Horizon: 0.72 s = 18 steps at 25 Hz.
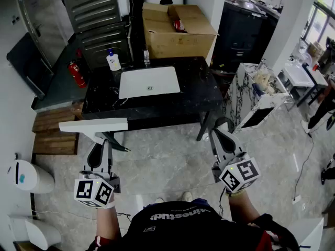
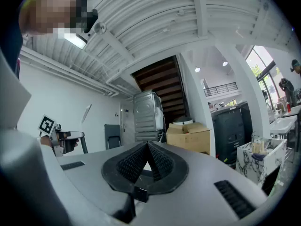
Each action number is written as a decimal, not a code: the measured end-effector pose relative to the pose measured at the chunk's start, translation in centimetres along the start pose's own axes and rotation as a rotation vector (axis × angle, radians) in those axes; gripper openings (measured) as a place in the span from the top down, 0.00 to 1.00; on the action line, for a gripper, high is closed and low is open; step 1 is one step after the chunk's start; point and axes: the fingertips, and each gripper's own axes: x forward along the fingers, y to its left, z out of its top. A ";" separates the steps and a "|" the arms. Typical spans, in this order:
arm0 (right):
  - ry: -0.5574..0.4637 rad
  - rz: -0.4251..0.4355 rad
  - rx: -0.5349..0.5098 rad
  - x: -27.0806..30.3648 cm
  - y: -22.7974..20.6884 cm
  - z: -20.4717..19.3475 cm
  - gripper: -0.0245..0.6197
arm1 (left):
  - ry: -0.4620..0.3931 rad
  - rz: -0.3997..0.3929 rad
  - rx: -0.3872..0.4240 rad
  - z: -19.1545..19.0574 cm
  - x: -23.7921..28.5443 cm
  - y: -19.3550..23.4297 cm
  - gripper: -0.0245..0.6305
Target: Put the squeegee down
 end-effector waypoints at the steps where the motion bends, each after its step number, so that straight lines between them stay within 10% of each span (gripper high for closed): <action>1: 0.000 0.000 -0.001 0.1 0.0 0.0 0.90 | 0.000 0.000 -0.002 0.0 0.0 0.0 0.83; 18: -0.063 0.029 0.038 -0.5 -1.6 1.3 0.90 | 0.003 -0.006 -0.009 -0.3 1.3 -1.8 0.83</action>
